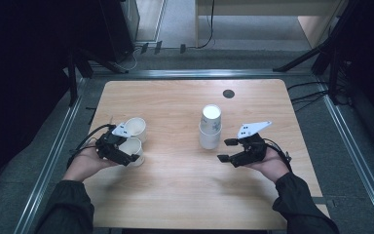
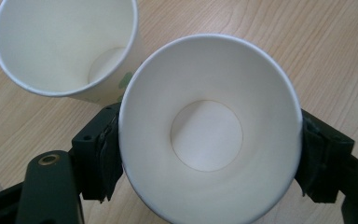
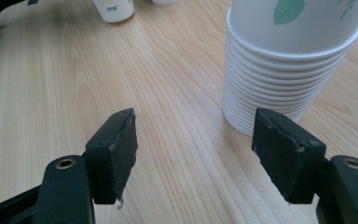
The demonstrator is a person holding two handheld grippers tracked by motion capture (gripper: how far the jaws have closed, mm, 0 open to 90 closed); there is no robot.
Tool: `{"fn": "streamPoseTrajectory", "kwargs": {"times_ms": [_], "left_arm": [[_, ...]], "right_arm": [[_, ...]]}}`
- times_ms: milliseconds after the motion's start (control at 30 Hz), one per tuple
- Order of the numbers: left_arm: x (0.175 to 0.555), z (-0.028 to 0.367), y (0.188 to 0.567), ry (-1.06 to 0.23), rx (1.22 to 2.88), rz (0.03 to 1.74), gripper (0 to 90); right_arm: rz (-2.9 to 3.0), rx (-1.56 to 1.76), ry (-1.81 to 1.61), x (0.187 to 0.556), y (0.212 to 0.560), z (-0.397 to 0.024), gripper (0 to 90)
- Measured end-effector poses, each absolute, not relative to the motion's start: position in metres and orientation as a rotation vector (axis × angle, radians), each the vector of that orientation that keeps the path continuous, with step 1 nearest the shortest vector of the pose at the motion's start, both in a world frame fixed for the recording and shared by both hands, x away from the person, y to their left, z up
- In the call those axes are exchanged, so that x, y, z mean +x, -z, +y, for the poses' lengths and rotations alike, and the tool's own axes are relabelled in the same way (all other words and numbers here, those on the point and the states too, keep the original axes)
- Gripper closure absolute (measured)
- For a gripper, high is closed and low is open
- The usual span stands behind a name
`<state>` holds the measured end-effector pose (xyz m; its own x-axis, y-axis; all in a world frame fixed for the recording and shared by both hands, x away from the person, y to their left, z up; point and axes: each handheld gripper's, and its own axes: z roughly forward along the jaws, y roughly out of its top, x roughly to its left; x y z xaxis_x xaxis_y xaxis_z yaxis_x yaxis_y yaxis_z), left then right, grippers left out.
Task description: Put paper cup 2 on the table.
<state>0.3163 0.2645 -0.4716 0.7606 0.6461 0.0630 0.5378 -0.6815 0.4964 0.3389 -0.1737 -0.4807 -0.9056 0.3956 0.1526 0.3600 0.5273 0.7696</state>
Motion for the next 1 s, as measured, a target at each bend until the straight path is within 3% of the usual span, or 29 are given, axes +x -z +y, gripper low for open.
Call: {"fn": "streamPoseTrajectory", "kwargs": {"times_ms": [767, 1000], "left_arm": [[0.3135, 0.2631, 0.4768, -0.271, 2.513, 0.878, 18.9], [0.3145, 0.2630, 0.4774, -0.243, 2.513, 0.894, 12.6]], "right_arm": [[2.694, 0.660, -1.351, 0.3383, 0.4792, -0.1730, 31.6], [2.695, 0.662, -1.353, 0.3379, 0.4786, -0.1735, 31.7]]}}
